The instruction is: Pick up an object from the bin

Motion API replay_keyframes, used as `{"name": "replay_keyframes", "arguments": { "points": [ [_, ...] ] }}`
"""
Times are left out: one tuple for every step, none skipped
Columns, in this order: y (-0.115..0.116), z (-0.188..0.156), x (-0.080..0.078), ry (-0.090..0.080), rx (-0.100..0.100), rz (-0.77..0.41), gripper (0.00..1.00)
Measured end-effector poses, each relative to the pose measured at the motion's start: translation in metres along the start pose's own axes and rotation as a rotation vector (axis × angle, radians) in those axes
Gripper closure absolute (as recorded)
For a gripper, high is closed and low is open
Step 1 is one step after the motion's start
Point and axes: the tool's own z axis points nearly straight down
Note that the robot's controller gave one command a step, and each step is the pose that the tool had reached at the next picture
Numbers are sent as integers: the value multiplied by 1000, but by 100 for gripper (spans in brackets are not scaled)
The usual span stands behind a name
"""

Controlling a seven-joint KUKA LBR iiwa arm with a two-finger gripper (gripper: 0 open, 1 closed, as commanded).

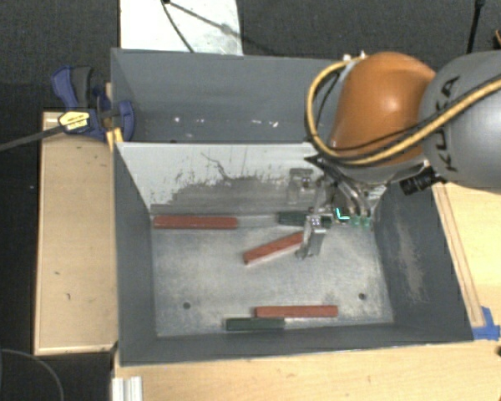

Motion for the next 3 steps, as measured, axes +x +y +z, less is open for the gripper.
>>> {"name": "replay_keyframes", "arguments": {
  "points": [
    [8, 111, 3, 1, 0, 63, 0],
    [-1, 135, -20, -10, 0, 9, 0],
    [-1, 134, -20, -10, -1, 12, 100]
  ]
}}
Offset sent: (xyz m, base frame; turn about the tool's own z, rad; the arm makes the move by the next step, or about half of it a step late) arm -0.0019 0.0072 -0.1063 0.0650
